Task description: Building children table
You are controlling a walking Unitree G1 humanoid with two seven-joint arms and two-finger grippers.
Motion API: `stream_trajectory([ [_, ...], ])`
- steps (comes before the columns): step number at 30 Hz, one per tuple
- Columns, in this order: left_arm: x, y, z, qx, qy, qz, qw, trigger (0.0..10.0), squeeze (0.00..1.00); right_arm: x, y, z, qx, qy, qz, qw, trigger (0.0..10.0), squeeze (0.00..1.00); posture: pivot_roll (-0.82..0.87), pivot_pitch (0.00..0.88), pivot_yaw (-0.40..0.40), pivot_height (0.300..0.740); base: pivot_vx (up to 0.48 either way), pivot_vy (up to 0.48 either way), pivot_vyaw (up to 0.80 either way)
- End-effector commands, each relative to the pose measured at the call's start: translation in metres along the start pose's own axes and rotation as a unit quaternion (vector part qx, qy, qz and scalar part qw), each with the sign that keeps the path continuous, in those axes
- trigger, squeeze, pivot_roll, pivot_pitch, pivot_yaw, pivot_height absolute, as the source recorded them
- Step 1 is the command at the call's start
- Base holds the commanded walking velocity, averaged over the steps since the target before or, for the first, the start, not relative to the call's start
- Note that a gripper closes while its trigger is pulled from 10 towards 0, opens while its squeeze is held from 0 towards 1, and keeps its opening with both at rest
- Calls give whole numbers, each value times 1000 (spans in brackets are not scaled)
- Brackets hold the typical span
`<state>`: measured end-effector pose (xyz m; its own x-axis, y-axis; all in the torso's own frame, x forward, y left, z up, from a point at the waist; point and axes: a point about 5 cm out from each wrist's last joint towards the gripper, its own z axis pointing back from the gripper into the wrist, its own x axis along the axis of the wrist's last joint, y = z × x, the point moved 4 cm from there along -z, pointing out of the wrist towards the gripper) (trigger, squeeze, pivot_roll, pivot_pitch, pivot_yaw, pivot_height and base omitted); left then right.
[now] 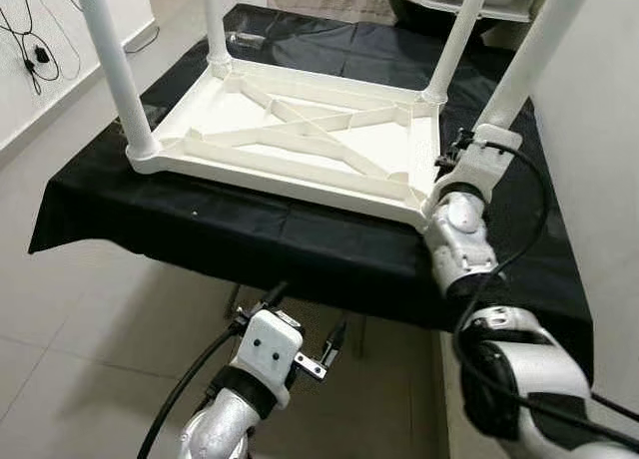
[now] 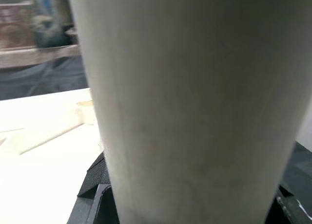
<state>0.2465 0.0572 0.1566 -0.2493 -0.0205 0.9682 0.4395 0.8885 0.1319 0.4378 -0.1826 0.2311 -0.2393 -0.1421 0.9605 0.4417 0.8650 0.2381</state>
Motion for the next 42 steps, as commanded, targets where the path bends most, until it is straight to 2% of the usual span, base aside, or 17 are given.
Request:
stream_trajectory([
  [1, -8, -2, 1, -4, 18, -2, 1000, 10000, 0, -36, -1, 13, -18, 70, -18, 997, 10000, 0, 129, 189, -79, 740, 0, 0, 0],
  [5, -10, -2, 0, -3, 20, -2, 1000, 10000, 0, -29, 17, 20, 13, 44, -3, 999, 10000, 0, 129, 188, -81, 740, 0, 0, 0],
  [6, -10, -2, 0, -3, 20, -2, 1000, 10000, 0, -24, 24, 22, 36, 23, 2, 999, 10000, 1000, 130, 187, -82, 740, 0, 0, 0],
  [9, -11, -3, 0, -3, 21, -1, 1000, 10000, 0, -12, 27, 19, 74, -8, -4, 997, 10000, 871, 126, 185, -84, 740, 0, 0, 0],
  [10, -11, -3, -1, -3, 21, -1, 1000, 10000, 0, -2, 29, 15, 123, -31, -16, 992, 10000, 0, 124, 184, -82, 740, 0, 0, 0],
  [18, -13, -3, -1, -5, 22, 0, 1000, 10000, 0, 15, 27, 5, 260, -47, -31, 964, 10000, 0, 119, 176, -81, 740, 0, 0, 0],
  [26, -18, -4, -3, -9, 27, -1, 1000, 10000, 0, 1, 53, 42, 585, 81, -63, 804, 10000, 0, 125, 152, -81, 740, 0, 0, 0],
  [27, -18, -4, -3, -9, 27, -1, 1000, 10000, 0, 1, 53, 42, 585, 81, -63, 804, 10000, 0, 125, 152, -81, 740, 0, 0, 0],
  [29, -18, -5, -3, -10, 28, -1, 1000, 10000, 0, -1, 61, 57, 645, 97, -53, 756, 10000, 0, 130, 146, -85, 740, 0, 0, 0],
  [30, -18, -5, -3, -10, 28, -1, 1000, 10000, 0, -1, 61, 57, 645, 97, -53, 756, 10000, 0, 130, 146, -85, 740, 0, 0, 0],
  [32, -18, -6, -3, -10, 28, -2, 1000, 10000, 0, -4, 68, 76, 711, 110, -43, 693, 10000, 0, 137, 142, -91, 740, 0, 0, 0],
  [36, -18, -6, -3, -10, 27, -2, 1000, 10000, 0, -3, 74, 88, 745, 114, -45, 656, 10000, 0, 138, 141, -93, 740, 0, 0, 0],
  [37, -18, -6, -3, -9, 27, -2, 1000, 10000, 0, -2, 77, 89, 745, 113, -43, 656, 6118, 0, 137, 138, -95, 740, 0, 0, 0],
  [39, -18, -6, -3, -9, 27, -2, 1000, 10000, 0, -2, 80, 89, 744, 112, -41, 657, 6118, 0, 137, 138, -95, 740, 0, 0, 0],
  [40, -18, -6, -3, -9, 27, -2, 1000, 10000, 0, -1, 81, 87, 737, 110, -40, 665, 0, 0, 136, 136, -96, 740, 0, 0, 0],
  [41, -18, -7, -3, -9, 27, -2, 1000, 10000, 0, -1, 82, 85, 734, 110, -41, 669, 0, 0, 136, 136, -96, 740, 0, 0, 0],
  [42, -18, -7, -3, -9, 26, -2, 1000, 10000, 0, -2, 82, 78, 705, 104, -34, 700, 0, 0, 133, 135, -93, 740, 0, 0, 0],
])
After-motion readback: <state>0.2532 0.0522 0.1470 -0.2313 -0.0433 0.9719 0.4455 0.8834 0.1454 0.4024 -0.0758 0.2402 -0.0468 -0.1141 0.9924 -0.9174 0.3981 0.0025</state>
